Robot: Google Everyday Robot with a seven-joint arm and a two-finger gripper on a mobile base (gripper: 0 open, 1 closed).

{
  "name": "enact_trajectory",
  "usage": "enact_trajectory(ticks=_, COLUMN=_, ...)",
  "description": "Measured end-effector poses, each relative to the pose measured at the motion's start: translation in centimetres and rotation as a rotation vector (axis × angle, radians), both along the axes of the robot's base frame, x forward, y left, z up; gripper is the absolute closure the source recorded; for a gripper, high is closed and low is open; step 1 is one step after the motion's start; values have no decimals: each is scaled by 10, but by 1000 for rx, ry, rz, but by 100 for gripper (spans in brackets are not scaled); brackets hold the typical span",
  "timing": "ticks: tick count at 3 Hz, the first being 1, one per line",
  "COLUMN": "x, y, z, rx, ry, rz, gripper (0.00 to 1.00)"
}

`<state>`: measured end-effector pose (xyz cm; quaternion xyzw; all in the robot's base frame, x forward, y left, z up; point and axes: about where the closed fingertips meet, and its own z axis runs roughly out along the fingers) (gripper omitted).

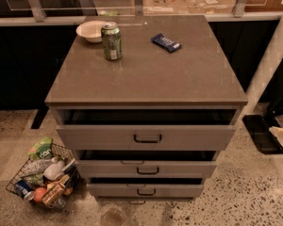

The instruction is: Open bottom drawer

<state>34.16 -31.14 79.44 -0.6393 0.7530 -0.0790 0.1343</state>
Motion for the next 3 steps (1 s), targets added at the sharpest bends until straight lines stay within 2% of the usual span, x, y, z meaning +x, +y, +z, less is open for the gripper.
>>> enact_trajectory(ticks=1, x=0, y=0, z=1, rx=0, ry=-1, rz=-1, gripper=0)
enact_trajectory(ticks=2, x=9, y=6, z=-23, rx=-11, ry=-7, rz=-17, gripper=0)
enact_trajectory(ticks=3, x=16, y=18, z=-88, rx=-60, ry=6, rz=-37, gripper=0)
